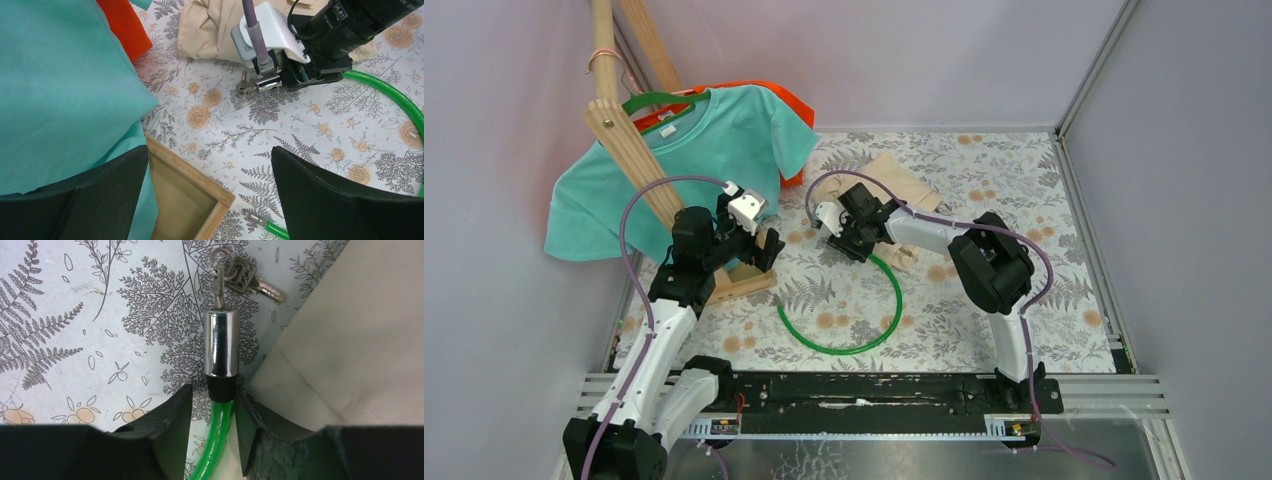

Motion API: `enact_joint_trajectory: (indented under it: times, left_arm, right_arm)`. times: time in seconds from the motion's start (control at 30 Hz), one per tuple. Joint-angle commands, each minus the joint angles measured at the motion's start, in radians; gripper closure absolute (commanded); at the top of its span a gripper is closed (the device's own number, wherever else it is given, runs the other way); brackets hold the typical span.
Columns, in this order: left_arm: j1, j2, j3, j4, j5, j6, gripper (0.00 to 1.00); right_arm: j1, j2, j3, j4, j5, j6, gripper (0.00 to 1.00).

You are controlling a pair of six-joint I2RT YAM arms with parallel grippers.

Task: Lock with the key
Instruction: Pick up the lock from the center of the board.

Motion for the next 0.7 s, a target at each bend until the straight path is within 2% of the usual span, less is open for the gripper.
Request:
enact_joint_trajectory:
  times: [0.0,0.1,0.23,0.4,0.67]
  left_arm:
    - [0.008,-0.005,-0.008,0.022,0.016,0.005,0.0]
    - [0.008,-0.004,-0.01,0.028,0.021,0.006,0.0]
    - [0.001,0.01,-0.003,0.004,0.014,0.027,0.0]
    - [-0.063,0.05,0.022,-0.112,-0.049,0.113,0.0]
    - [-0.172,0.106,0.056,-0.174,-0.101,0.091,0.0]
  right_arm:
    - [-0.003,0.028,0.009,0.004,-0.049,0.03,0.59]
    - [-0.002,0.034,0.0,0.022,-0.031,0.05,0.65]
    - [-0.005,0.013,0.001,0.005,0.029,0.062,0.82]
    - [-0.05,-0.112,-0.02,-0.056,0.033,0.11,0.99]
    - [-0.199,-0.381,-0.144,-0.144,0.018,0.221,1.0]
